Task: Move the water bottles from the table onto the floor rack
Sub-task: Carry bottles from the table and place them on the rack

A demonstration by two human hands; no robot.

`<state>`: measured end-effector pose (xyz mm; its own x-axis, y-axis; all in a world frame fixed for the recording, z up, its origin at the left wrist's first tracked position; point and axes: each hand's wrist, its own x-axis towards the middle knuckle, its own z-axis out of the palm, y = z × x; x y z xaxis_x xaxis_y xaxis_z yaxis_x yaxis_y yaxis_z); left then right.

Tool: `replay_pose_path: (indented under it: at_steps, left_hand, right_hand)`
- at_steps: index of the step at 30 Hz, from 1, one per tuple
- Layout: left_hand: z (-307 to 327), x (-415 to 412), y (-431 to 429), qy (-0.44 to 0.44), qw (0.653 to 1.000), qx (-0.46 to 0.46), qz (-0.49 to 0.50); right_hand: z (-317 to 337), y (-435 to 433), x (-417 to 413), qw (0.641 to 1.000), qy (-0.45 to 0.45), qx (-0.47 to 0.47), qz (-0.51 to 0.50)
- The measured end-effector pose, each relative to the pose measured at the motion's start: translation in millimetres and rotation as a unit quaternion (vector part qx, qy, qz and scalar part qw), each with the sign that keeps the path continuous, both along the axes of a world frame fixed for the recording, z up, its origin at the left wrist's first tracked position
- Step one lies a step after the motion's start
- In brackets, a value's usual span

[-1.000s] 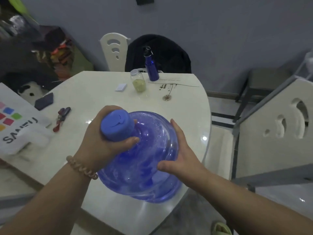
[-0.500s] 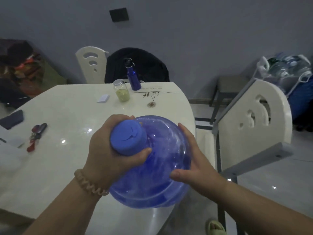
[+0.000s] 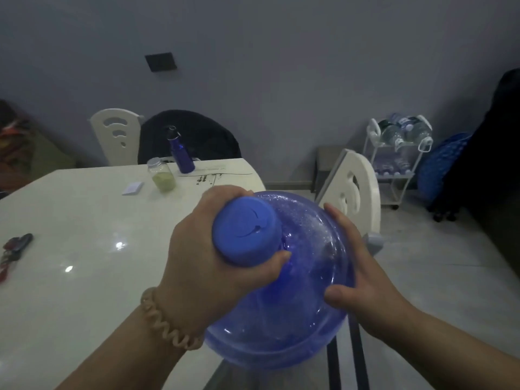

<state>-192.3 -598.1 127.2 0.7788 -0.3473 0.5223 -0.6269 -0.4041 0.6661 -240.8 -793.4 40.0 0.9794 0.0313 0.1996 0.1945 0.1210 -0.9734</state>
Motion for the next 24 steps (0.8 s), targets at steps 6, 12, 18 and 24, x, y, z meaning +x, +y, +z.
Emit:
replay_pose_path:
  at_steps: [6, 12, 18, 24]
  left_hand:
    - [17, -65, -102, -0.041, 0.998, 0.051, 0.021]
    - [6, -124, -244, -0.026, 0.999, 0.007, 0.022]
    - [-19, -131, -357, 0.024, 0.998, -0.051, -0.007]
    - [-36, -94, -442, 0.024, 0.997, -0.053, -0.055]
  right_hand:
    - [4, -101, -64, 0.999, -0.019, 0.029, 0.017]
    - [7, -249, -127, 1.000, 0.014, 0.018, 0.006]
    - [8, -365, -148, 0.995, 0.032, -0.075, -0.050]
    - [-5, -445, -133, 0.988, 0.061, -0.101, -0.102]
